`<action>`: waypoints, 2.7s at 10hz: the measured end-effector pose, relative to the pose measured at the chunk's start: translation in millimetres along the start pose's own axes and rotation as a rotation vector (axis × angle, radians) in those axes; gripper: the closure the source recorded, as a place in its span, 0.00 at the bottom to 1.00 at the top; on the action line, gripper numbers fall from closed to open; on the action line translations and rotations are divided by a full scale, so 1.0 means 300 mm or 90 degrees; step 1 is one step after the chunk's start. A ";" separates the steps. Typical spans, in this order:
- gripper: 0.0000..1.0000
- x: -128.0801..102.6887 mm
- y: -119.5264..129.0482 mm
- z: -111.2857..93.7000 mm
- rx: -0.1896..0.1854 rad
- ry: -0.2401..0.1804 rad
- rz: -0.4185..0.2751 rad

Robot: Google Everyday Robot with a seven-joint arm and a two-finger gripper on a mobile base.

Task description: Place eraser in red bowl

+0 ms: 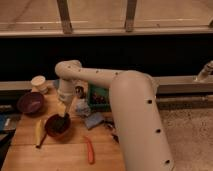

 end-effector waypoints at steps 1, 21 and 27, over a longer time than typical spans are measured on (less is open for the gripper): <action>0.90 -0.001 -0.008 -0.021 0.005 -0.007 0.001; 0.90 0.032 0.022 -0.455 0.086 -0.081 -0.036; 0.90 0.006 0.069 -0.248 -0.029 -0.060 -0.049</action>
